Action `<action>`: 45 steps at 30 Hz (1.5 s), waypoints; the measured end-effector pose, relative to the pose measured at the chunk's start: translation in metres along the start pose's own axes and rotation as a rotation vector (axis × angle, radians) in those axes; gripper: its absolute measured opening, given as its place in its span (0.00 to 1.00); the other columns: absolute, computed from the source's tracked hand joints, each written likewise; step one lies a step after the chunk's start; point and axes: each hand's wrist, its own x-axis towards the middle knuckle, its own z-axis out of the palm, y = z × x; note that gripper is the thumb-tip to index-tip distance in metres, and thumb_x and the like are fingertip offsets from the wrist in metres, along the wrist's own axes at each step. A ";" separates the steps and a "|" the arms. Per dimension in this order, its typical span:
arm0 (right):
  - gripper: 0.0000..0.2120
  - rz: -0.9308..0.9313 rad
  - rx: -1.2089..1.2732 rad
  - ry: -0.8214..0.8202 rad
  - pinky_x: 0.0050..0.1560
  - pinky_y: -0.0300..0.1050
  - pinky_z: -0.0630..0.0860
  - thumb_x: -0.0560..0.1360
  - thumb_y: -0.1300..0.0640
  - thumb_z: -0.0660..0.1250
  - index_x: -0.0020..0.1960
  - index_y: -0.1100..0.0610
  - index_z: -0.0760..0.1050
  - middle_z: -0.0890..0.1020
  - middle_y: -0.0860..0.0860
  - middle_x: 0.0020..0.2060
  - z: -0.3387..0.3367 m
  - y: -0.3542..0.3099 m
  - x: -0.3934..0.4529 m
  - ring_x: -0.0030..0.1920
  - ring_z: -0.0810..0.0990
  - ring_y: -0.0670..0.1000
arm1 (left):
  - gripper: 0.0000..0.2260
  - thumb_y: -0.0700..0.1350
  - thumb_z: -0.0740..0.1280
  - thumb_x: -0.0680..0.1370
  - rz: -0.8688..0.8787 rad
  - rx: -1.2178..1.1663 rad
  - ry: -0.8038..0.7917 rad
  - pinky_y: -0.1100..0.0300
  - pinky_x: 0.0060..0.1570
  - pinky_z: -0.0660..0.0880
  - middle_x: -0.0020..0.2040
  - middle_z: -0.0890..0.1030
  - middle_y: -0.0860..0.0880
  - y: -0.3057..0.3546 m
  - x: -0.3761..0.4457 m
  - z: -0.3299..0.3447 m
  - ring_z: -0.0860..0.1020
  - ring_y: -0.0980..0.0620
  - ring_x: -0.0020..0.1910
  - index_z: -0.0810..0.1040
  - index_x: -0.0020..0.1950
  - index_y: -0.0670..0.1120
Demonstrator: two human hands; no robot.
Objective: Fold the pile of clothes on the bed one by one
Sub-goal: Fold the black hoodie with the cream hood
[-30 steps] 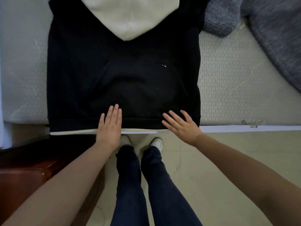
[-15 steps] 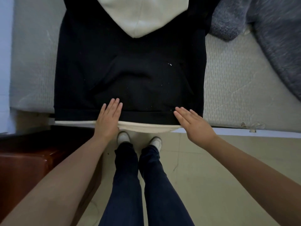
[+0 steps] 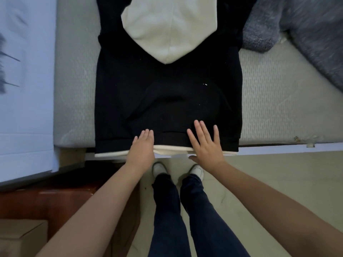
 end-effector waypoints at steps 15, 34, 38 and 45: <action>0.28 0.232 0.120 0.240 0.42 0.61 0.78 0.46 0.75 0.76 0.46 0.70 0.80 0.82 0.66 0.45 -0.022 0.011 -0.020 0.45 0.83 0.63 | 0.26 0.34 0.52 0.79 0.100 0.210 0.080 0.58 0.72 0.44 0.76 0.50 0.46 -0.010 -0.016 0.010 0.48 0.51 0.75 0.47 0.75 0.43; 0.28 0.004 0.122 -0.131 0.72 0.47 0.35 0.77 0.66 0.48 0.74 0.62 0.41 0.45 0.58 0.75 -0.056 -0.036 -0.162 0.75 0.43 0.56 | 0.20 0.23 0.58 0.62 0.461 0.270 0.481 0.37 0.44 0.74 0.51 0.79 0.31 -0.046 -0.175 0.012 0.80 0.33 0.48 0.77 0.52 0.28; 0.28 -0.019 0.090 -0.051 0.72 0.48 0.36 0.78 0.64 0.48 0.75 0.62 0.42 0.47 0.57 0.75 -0.082 -0.023 -0.165 0.75 0.45 0.54 | 0.20 0.23 0.58 0.61 0.498 0.274 0.519 0.35 0.44 0.73 0.50 0.79 0.29 -0.043 -0.184 -0.014 0.79 0.32 0.47 0.77 0.51 0.27; 0.26 0.199 -0.006 0.130 0.71 0.55 0.34 0.78 0.64 0.48 0.74 0.64 0.45 0.50 0.60 0.74 -0.135 0.027 -0.073 0.75 0.45 0.58 | 0.22 0.31 0.45 0.77 0.329 0.362 0.575 0.48 0.72 0.46 0.71 0.56 0.30 -0.009 -0.104 -0.086 0.56 0.35 0.72 0.54 0.71 0.31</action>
